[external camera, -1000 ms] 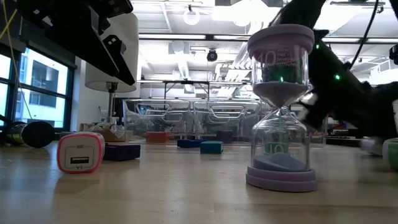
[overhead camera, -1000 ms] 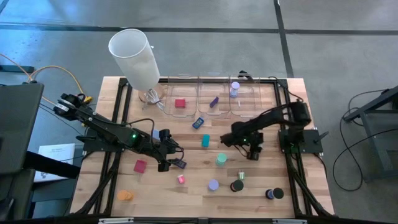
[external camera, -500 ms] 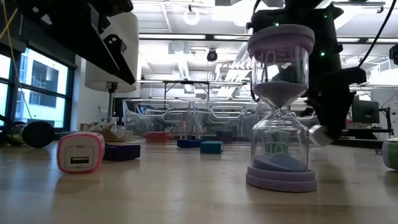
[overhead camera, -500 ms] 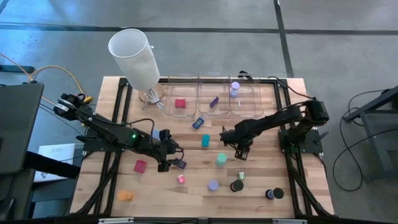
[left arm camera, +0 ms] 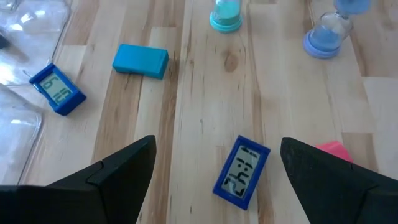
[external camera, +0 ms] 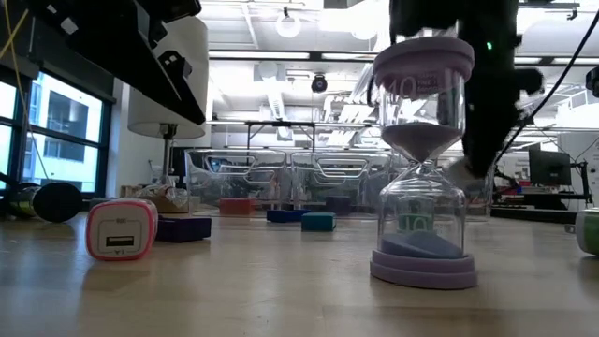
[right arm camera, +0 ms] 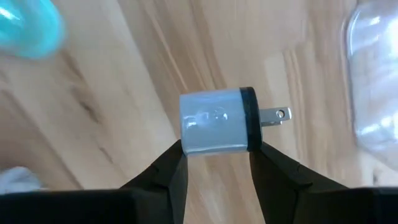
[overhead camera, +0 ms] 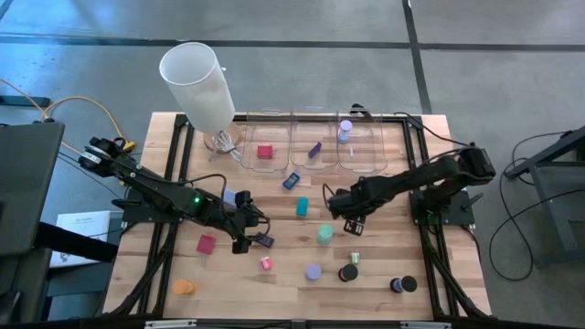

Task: Pick & Place Office items
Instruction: Put the white charger adapter into the left transparent bin

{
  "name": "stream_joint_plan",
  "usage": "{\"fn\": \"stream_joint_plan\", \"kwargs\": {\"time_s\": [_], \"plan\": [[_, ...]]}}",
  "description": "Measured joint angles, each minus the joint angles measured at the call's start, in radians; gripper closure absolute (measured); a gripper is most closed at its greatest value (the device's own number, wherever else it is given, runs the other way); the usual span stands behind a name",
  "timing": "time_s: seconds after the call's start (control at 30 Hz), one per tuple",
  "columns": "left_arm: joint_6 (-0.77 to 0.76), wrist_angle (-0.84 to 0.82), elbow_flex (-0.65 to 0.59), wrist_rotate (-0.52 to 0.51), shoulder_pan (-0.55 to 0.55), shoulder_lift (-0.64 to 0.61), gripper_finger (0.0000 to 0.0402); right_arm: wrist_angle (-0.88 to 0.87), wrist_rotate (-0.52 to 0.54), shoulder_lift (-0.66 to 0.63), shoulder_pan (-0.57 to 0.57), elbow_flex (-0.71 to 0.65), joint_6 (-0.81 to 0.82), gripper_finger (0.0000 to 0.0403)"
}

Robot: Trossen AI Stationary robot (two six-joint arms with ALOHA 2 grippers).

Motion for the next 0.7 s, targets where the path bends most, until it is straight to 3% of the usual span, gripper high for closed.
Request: {"fn": "stream_joint_plan", "kwargs": {"time_s": [0.37, 0.7], "plan": [[0.021, 0.140, -0.001, 0.000, 0.000, 0.000, 0.0064, 0.070, 0.164, -0.045, 0.126, 0.211, -0.026, 0.0268], [-0.058, 0.499, -0.001, 0.043, -0.012, 0.010, 0.0064, 0.279, 0.333, -0.044, 0.227, 0.283, -0.184, 0.0268]]}}
